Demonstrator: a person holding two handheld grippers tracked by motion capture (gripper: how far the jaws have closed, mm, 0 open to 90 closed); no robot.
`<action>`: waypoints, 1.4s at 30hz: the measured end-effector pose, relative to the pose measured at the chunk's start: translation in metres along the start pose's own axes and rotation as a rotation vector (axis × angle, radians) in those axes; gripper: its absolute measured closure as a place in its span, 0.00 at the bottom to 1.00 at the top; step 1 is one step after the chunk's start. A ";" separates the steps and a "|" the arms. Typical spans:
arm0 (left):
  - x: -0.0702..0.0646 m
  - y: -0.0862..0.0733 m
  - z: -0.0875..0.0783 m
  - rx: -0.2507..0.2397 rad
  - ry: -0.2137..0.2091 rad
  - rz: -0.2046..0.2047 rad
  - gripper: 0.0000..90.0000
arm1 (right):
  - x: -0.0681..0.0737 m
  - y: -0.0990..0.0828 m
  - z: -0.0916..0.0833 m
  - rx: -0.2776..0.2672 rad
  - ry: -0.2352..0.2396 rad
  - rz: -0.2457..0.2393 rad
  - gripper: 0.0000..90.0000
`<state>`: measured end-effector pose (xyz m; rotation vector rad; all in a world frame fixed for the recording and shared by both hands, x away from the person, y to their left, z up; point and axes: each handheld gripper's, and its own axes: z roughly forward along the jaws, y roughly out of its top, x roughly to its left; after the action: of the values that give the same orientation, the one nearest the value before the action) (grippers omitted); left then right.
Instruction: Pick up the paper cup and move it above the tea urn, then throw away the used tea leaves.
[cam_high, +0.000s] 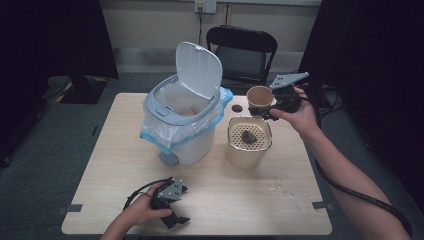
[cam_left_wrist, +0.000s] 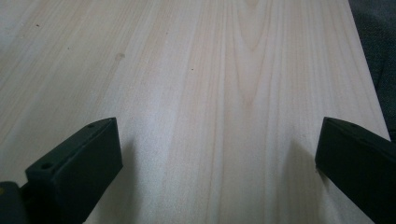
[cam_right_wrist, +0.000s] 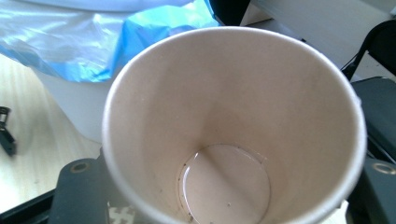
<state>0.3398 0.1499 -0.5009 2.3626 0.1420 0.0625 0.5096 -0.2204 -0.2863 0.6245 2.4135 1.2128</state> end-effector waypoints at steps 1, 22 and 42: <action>0.000 0.000 0.000 -0.002 0.000 -0.001 0.00 | 0.001 0.002 -0.001 0.001 0.001 -0.004 0.31; -0.002 0.000 0.002 -0.028 -0.002 -0.020 0.00 | 0.014 0.027 -0.009 0.004 0.065 -0.009 0.31; -0.001 0.000 0.002 -0.028 -0.005 -0.015 0.00 | 0.029 0.055 -0.009 0.014 0.103 -0.044 0.30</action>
<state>0.3387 0.1486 -0.5020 2.3332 0.1555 0.0506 0.4930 -0.1816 -0.2393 0.5225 2.5081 1.2399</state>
